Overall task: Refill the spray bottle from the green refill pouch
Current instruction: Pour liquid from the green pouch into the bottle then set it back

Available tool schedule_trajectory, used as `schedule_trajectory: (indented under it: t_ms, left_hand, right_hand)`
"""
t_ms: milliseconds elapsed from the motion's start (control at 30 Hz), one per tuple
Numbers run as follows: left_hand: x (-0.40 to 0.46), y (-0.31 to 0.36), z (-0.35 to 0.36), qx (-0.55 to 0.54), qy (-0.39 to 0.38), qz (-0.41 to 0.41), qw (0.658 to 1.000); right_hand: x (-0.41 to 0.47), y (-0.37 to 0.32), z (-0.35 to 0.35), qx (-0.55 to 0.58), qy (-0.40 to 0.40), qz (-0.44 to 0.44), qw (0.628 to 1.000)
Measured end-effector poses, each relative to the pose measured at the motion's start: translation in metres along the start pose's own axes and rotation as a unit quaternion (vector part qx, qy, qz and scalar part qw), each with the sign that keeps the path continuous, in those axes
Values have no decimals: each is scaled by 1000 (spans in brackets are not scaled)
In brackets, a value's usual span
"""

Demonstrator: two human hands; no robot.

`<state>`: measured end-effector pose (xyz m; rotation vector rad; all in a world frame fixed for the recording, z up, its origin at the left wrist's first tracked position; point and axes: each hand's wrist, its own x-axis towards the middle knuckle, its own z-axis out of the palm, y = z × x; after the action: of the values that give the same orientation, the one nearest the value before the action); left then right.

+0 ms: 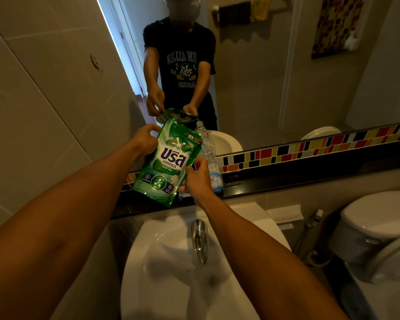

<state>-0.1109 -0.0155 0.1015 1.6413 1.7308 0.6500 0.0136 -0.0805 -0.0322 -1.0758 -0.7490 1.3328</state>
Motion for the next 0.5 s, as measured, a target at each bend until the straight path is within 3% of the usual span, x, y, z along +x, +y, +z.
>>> schedule_trajectory:
  t_ms: [500]
  left_hand:
    - [-6,4,-1,8,-2,0,1000]
  right_hand:
    - [-5,-2,2,15,-2,5,1000]
